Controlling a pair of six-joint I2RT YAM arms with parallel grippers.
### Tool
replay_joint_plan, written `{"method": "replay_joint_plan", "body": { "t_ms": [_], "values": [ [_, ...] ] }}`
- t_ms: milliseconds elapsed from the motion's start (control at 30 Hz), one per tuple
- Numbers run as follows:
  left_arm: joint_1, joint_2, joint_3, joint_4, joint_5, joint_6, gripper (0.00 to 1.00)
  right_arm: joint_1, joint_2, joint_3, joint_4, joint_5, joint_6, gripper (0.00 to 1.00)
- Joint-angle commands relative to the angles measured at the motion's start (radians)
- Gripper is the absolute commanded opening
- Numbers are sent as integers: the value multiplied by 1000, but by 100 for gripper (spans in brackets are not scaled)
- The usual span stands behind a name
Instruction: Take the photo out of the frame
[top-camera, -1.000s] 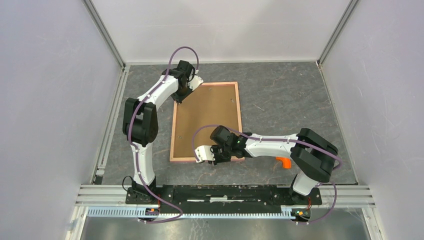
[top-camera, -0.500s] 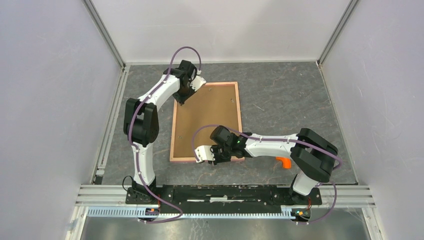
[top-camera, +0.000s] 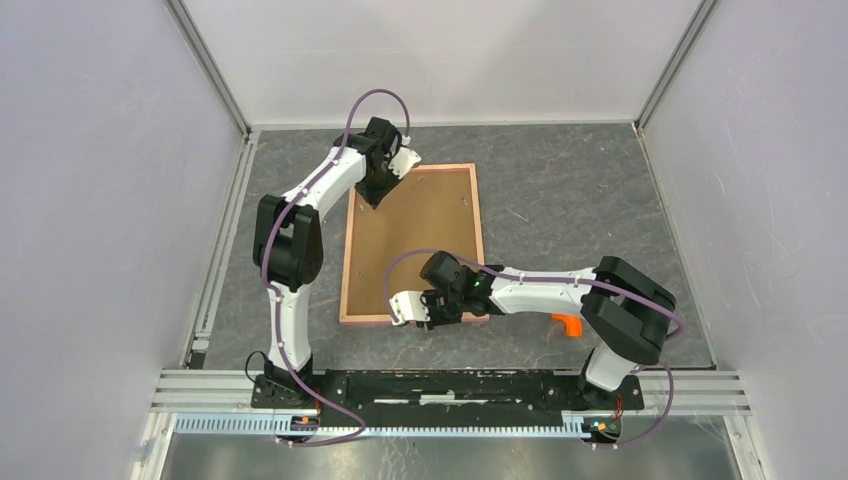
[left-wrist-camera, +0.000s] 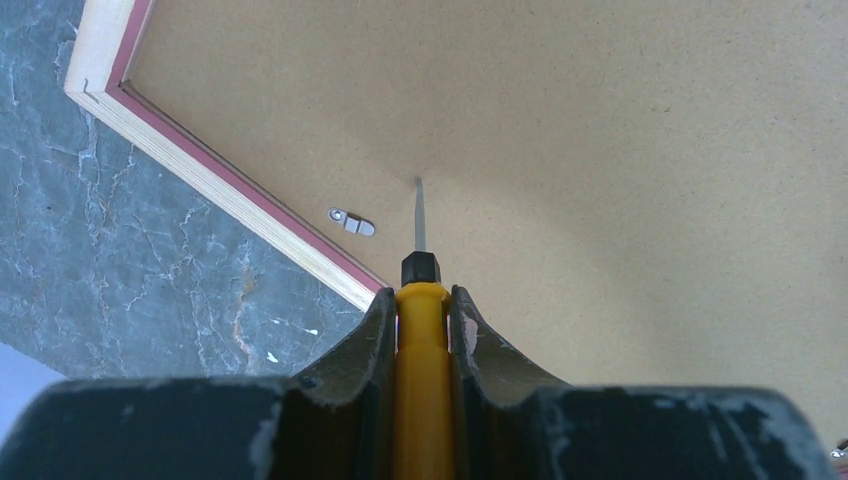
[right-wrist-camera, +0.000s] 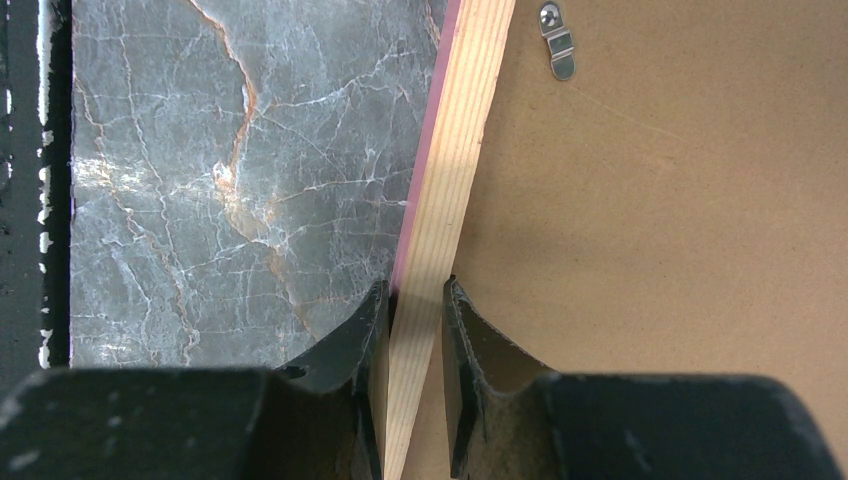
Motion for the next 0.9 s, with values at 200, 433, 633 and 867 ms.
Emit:
{"method": "replay_joint_plan", "body": {
  "t_ms": [200, 433, 633, 867],
  "values": [
    [129, -182, -115, 46, 272, -94, 2, 20, 80, -71, -233, -59, 4, 0],
    [275, -256, -277, 177, 457, -186, 2, 20, 83, -71, -233, -55, 4, 0],
    [323, -265, -376, 278, 477, -240, 2, 20, 89, -66, -234, -57, 4, 0],
    [340, -236, -430, 375, 477, -310, 2, 19, 92, -66, -236, -59, 5, 0]
  ]
}}
